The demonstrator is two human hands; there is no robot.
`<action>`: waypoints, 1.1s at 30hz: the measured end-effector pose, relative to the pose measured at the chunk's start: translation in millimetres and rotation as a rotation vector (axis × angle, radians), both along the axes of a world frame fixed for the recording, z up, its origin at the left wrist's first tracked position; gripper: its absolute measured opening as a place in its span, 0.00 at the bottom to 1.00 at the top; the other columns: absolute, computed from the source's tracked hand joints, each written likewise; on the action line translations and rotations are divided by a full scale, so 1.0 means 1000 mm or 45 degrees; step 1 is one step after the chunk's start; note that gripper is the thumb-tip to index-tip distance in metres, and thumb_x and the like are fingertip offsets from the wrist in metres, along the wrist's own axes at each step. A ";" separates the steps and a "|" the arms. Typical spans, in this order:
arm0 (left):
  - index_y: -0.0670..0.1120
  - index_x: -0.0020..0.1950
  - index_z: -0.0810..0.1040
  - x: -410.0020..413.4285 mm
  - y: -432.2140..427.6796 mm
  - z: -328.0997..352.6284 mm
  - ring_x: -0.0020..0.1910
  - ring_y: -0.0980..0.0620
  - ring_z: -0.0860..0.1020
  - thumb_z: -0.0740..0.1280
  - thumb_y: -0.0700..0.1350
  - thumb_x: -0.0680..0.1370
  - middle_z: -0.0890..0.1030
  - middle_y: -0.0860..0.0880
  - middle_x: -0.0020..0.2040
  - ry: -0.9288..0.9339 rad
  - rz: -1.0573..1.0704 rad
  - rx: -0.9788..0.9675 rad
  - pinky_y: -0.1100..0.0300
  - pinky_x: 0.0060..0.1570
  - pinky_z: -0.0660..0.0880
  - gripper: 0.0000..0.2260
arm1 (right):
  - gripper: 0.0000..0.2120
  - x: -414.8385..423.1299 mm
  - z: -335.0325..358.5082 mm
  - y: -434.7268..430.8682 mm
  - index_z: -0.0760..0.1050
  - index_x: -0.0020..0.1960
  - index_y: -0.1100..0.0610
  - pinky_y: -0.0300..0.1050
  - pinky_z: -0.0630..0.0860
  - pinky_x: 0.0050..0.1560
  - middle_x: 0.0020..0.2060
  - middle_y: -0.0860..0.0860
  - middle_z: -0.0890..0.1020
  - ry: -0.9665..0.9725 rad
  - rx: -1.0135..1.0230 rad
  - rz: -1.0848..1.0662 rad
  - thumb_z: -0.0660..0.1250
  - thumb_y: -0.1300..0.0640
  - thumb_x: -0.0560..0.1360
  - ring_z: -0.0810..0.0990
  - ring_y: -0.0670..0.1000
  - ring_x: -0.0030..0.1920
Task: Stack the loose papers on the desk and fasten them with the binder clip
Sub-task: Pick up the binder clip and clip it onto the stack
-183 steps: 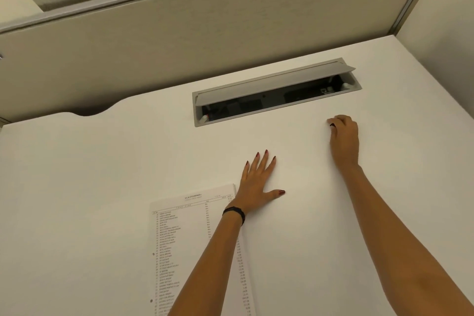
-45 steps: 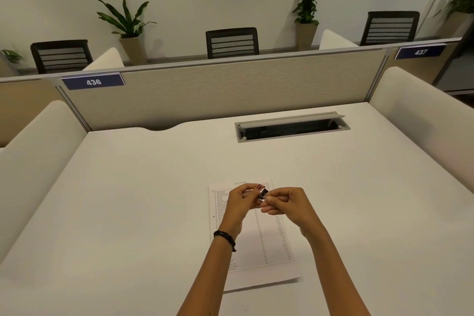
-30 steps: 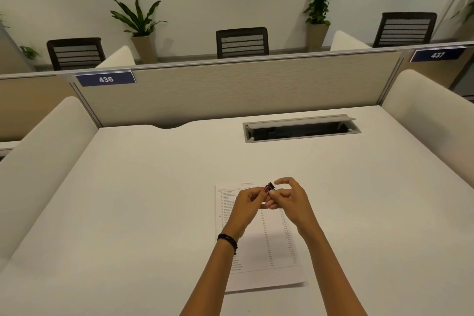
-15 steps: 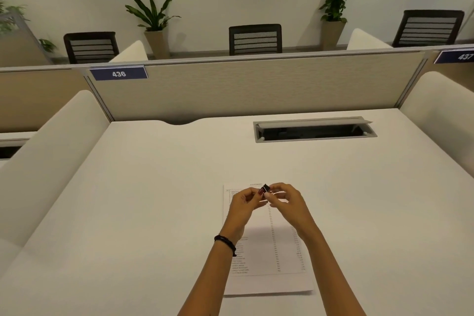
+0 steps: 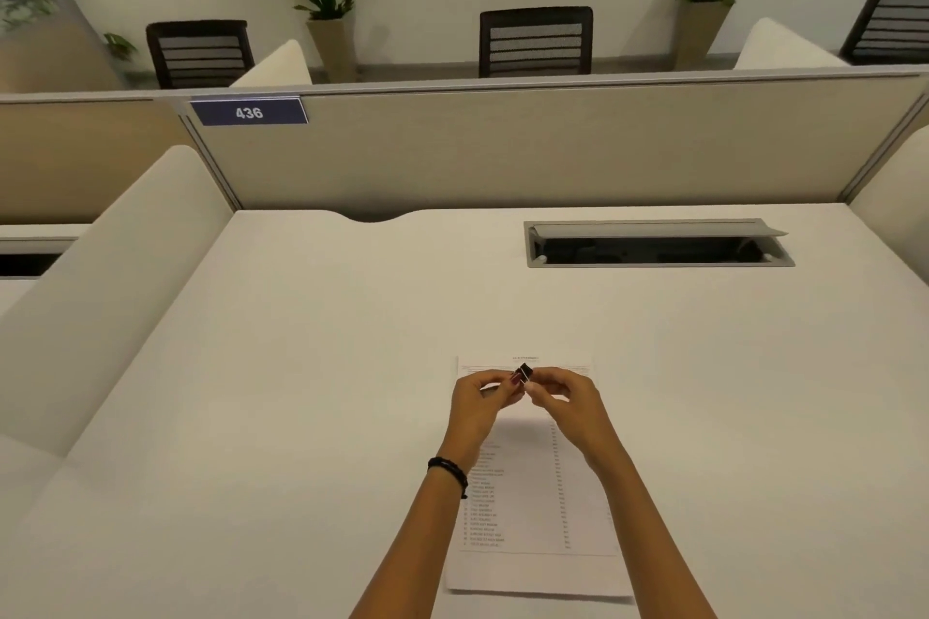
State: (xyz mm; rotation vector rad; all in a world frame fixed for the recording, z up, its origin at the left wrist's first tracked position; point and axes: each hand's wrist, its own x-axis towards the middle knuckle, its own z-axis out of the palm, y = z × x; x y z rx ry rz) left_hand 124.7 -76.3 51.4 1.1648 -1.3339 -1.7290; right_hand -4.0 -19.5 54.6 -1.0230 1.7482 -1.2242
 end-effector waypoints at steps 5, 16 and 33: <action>0.43 0.49 0.82 -0.002 -0.007 -0.011 0.47 0.51 0.83 0.69 0.43 0.74 0.84 0.47 0.48 -0.015 0.046 0.020 0.65 0.46 0.78 0.06 | 0.11 0.001 -0.010 -0.009 0.79 0.54 0.57 0.27 0.75 0.45 0.48 0.49 0.83 0.011 -0.016 0.022 0.69 0.57 0.72 0.81 0.45 0.49; 0.47 0.64 0.72 0.017 -0.042 -0.052 0.58 0.51 0.71 0.70 0.50 0.73 0.71 0.50 0.56 -0.744 0.312 -0.333 0.60 0.54 0.73 0.21 | 0.12 -0.004 -0.040 -0.035 0.78 0.55 0.56 0.24 0.73 0.42 0.44 0.46 0.80 0.026 -0.077 -0.234 0.69 0.58 0.72 0.78 0.41 0.44; 0.43 0.51 0.76 0.012 -0.066 -0.063 0.51 0.48 0.75 0.71 0.47 0.72 0.76 0.47 0.48 -0.834 0.302 -0.237 0.61 0.47 0.69 0.12 | 0.12 -0.006 -0.068 -0.045 0.78 0.55 0.57 0.25 0.73 0.46 0.46 0.48 0.82 0.100 -0.134 -0.132 0.70 0.61 0.71 0.79 0.36 0.45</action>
